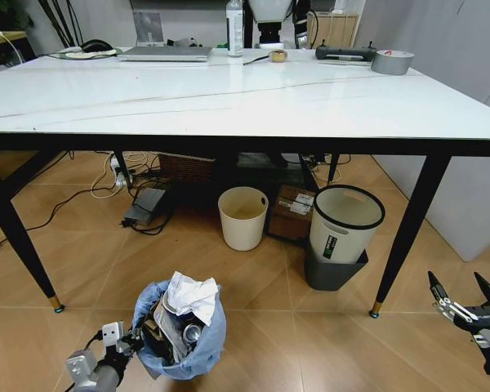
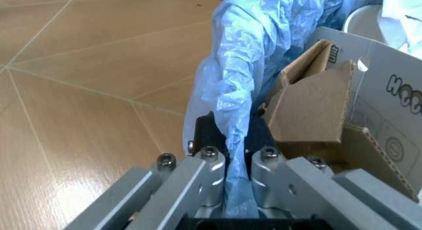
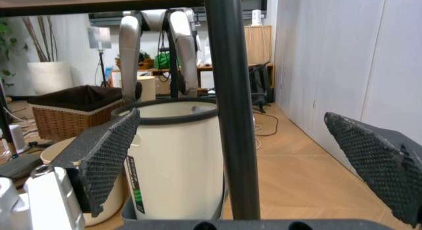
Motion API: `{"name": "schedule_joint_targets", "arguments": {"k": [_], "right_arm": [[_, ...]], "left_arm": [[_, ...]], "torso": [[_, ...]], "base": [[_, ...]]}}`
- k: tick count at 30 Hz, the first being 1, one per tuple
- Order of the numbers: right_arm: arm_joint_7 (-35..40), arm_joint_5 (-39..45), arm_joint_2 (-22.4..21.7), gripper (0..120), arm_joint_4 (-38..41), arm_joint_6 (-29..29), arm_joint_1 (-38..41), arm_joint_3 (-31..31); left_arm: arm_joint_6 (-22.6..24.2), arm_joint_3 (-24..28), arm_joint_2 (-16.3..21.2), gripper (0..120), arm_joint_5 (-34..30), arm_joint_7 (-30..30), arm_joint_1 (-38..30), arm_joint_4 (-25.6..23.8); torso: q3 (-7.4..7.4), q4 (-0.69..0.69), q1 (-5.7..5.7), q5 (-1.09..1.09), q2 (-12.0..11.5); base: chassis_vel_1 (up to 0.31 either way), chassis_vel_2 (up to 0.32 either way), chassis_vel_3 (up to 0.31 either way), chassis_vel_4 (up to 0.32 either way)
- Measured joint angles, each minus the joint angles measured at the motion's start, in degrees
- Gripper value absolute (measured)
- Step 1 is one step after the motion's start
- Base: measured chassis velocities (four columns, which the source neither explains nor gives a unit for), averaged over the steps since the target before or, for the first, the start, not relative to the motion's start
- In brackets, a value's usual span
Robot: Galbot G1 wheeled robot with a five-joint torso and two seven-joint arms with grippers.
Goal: Pick up the trash bin and place the trash from the table into it.
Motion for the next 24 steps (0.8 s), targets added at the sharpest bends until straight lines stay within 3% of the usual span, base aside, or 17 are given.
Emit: {"name": "schedule_joint_targets", "arguments": {"k": [3, 24], "right_arm": [[0.00, 0.00, 0.00, 100, 0.00, 0.00, 0.00, 0.00], [0.00, 0.00, 0.00, 100, 0.00, 0.00, 0.00, 0.00]], "left_arm": [[-0.32, 0.13, -0.06, 0, 0.39, -0.03, -0.21, 0.00], [-0.55, 1.33, -0.08, 0, -0.09, -2.97, -1.41, 0.87]], "torso": [[-0.83, 0.00, 0.00, 0.00, -0.95], [-0.81, 0.00, -0.25, 0.00, -1.45]], "base": [[0.000, 0.000, 0.000, 0.000], [0.000, 0.000, 0.000, 0.000]]}}
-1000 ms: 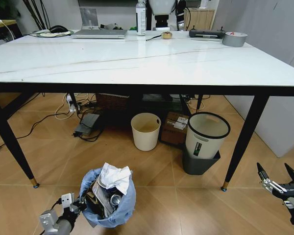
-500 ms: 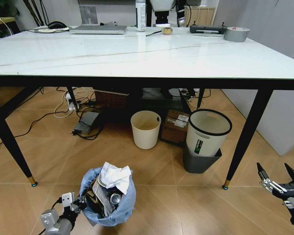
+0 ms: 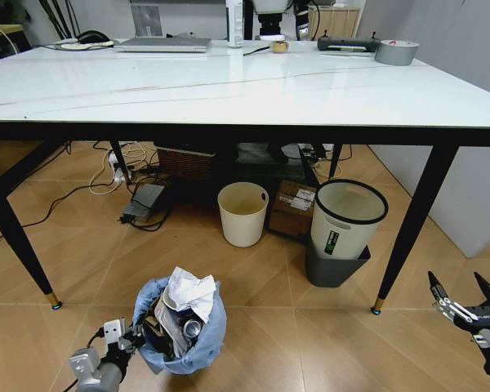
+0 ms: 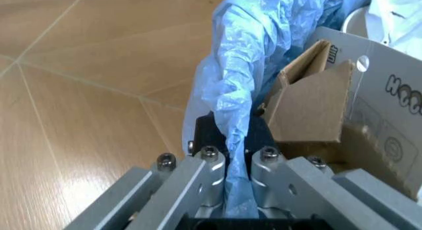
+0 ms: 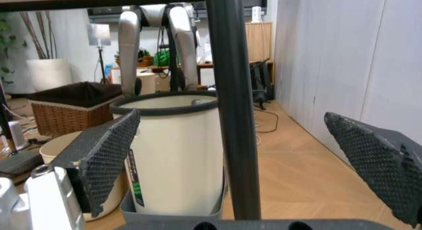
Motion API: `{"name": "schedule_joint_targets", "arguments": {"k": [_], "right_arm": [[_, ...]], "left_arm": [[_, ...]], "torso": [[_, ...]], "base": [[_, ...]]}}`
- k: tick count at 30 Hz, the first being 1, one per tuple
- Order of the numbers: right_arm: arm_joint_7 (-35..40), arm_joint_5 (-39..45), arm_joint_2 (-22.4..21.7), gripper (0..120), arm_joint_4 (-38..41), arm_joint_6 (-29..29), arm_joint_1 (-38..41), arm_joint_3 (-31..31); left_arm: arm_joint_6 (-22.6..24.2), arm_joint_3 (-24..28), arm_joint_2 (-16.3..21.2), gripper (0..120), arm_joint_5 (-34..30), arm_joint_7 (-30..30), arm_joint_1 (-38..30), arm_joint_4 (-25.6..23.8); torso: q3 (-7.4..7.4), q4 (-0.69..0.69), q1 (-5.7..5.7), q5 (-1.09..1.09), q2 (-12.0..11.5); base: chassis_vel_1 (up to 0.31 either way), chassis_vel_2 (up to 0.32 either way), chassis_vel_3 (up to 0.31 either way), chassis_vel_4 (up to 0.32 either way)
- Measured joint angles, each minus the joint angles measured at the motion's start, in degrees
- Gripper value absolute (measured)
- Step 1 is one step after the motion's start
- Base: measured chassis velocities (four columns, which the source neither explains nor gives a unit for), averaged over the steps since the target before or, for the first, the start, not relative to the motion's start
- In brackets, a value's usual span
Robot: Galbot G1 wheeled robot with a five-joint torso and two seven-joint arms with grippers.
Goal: Pick up the trash bin and place the trash from the table into it.
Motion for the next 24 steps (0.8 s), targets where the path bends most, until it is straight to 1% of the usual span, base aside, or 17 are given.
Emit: {"name": "schedule_joint_targets", "arguments": {"k": [7, 24], "right_arm": [[0.00, 0.00, 0.00, 100, 0.00, 0.00, 0.00, 0.00], [0.00, 0.00, 0.00, 100, 0.00, 0.00, 0.00, 0.00]], "left_arm": [[0.35, 0.82, -0.21, 0, -0.21, -0.61, -0.43, 0.30], [0.43, 0.98, -0.26, 0, -0.25, -0.59, -0.83, 0.44]], "torso": [[0.00, 0.00, 0.03, 0.00, 0.13], [0.00, 0.00, 0.07, 0.00, 0.31]], "base": [[0.000, 0.000, 0.000, 0.000], [0.000, 0.000, 0.000, 0.000]]}}
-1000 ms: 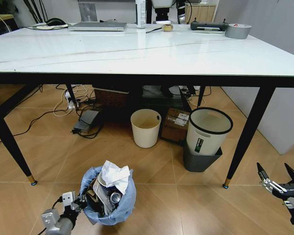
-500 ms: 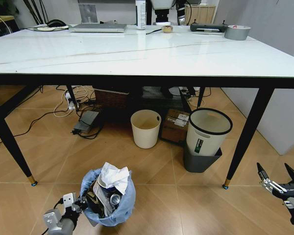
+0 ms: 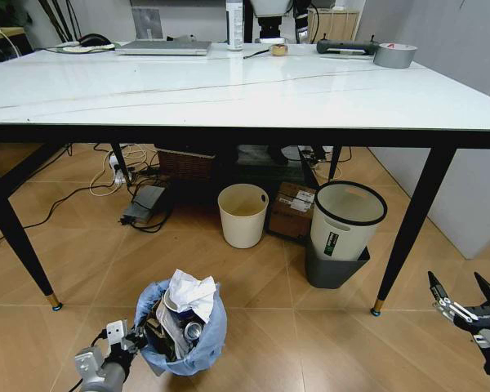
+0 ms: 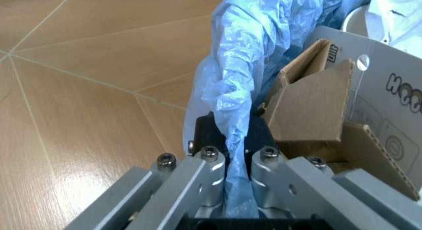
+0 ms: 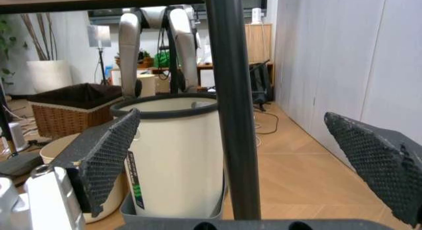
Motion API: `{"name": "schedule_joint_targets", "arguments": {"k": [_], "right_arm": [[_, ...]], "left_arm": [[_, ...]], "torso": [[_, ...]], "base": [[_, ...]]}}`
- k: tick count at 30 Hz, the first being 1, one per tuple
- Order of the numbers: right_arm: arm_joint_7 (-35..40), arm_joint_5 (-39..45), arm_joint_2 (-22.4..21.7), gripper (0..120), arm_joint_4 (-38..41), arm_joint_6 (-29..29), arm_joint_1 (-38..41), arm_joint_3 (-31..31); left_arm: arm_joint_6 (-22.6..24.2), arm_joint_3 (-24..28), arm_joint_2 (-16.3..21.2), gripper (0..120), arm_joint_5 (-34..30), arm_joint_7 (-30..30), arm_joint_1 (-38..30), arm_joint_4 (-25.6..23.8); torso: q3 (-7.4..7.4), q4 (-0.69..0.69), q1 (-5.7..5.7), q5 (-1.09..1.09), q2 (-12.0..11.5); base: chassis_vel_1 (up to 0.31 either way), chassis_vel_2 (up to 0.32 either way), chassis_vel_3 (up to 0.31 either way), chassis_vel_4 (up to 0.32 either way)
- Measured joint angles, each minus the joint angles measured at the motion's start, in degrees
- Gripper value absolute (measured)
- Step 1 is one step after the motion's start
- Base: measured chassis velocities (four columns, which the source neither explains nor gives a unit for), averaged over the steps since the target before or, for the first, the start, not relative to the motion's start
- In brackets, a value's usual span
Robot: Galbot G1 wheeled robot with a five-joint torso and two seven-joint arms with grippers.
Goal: Pick up the trash bin and place the trash from the table into it.
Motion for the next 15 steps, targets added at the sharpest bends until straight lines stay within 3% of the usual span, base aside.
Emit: {"name": "schedule_joint_targets", "arguments": {"k": [10, 15], "right_arm": [[0.00, 0.00, 0.00, 100, 0.00, 0.00, 0.00, 0.00], [0.00, 0.00, 0.00, 100, 0.00, 0.00, 0.00, 0.00]], "left_arm": [[0.00, 0.11, -0.09, 0, 0.07, 0.18, -0.14, 0.11], [-0.05, 0.12, -0.09, 20, 0.07, 0.33, -0.22, 0.10]], "torso": [[0.00, 0.00, 0.01, 0.00, 0.05], [0.00, 0.00, 0.01, 0.00, 0.08]], "base": [[0.000, 0.000, 0.000, 0.000], [0.000, 0.000, 0.000, 0.000]]}}
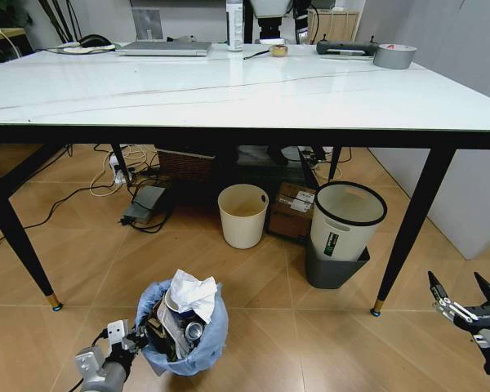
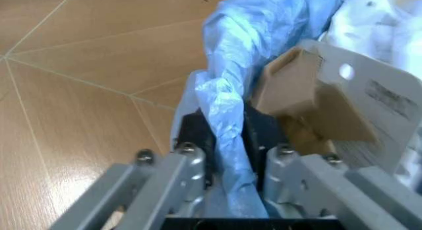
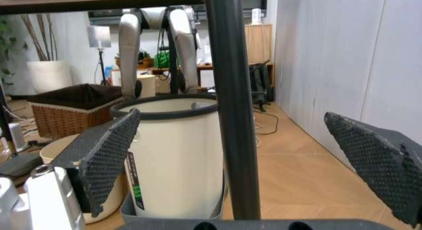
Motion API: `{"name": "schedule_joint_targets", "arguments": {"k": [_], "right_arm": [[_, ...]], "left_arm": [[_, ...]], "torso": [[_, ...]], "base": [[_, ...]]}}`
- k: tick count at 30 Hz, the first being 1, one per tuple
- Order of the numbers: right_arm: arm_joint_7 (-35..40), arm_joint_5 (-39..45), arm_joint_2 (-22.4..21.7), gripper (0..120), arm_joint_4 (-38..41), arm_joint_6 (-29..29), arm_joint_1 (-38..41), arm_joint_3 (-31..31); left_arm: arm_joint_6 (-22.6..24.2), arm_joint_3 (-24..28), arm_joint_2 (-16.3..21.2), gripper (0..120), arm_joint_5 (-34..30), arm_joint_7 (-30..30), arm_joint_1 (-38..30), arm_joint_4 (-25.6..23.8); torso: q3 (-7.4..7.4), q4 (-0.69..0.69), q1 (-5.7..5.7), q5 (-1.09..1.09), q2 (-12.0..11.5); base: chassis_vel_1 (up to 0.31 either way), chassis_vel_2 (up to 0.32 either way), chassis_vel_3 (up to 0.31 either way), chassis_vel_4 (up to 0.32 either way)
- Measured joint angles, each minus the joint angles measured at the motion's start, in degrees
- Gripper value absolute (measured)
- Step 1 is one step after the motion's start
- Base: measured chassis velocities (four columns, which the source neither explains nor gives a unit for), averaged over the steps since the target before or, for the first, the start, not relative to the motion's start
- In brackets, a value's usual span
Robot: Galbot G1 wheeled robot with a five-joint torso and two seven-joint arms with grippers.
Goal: Pick up the trash bin and place the trash from the table into it.
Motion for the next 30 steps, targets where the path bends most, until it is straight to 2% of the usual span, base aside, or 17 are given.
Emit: {"name": "schedule_joint_targets", "arguments": {"k": [5, 9, 14, 15, 22, 24, 27, 30], "right_arm": [[0.00, 0.00, 0.00, 100, 0.00, 0.00, 0.00, 0.00], [0.00, 0.00, 0.00, 100, 0.00, 0.00, 0.00, 0.00], [0.00, 0.00, 0.00, 100, 0.00, 0.00, 0.00, 0.00], [0.00, 0.00, 0.00, 100, 0.00, 0.00, 0.00, 0.00], [0.00, 0.00, 0.00, 100, 0.00, 0.00, 0.00, 0.00], [0.00, 0.00, 0.00, 100, 0.00, 0.00, 0.00, 0.00], [0.00, 0.00, 0.00, 100, 0.00, 0.00, 0.00, 0.00], [0.00, 0.00, 0.00, 100, 0.00, 0.00, -0.01, 0.00]], "left_arm": [[-0.03, 0.04, -0.02, 30, 0.00, 0.05, -0.06, 0.02], [-0.05, 0.05, -0.03, 33, 0.01, 0.06, -0.05, 0.07], [-0.20, -0.11, 0.04, 48, 0.28, 0.48, 0.77, -0.51], [-0.20, -0.11, 0.04, 48, 0.28, 0.48, 0.77, -0.51], [-0.69, -0.96, 0.25, 80, 0.54, 1.02, 3.48, -2.97], [-0.81, -1.02, 0.27, 83, 0.53, 1.03, 3.71, -3.14], [-1.15, -1.27, 0.29, 95, 0.56, 1.04, 4.33, -3.78], [-1.46, -1.40, 0.31, 99, 0.79, 1.08, 4.66, -4.21]], "torso": [[0.00, 0.00, 0.00, 0.00, 0.01], [0.00, 0.00, 0.00, 0.00, 0.02], [0.01, 0.00, 0.01, -0.01, 0.02], [0.01, 0.00, 0.01, -0.01, 0.02], [0.02, 0.00, 0.01, -0.01, 0.04], [0.02, 0.00, 0.01, 0.00, 0.04], [0.03, 0.01, 0.01, -0.01, 0.04], [0.03, 0.00, 0.01, -0.01, 0.04]], "base": [[0.000, 0.000, 0.000, 0.000], [0.000, 0.000, 0.000, 0.000], [0.000, 0.000, 0.000, 0.000], [0.000, 0.000, 0.000, 0.000], [0.000, 0.000, 0.000, 0.000], [0.000, 0.000, 0.000, 0.000], [0.000, 0.000, 0.000, 0.000], [0.000, 0.000, 0.000, 0.000]]}}
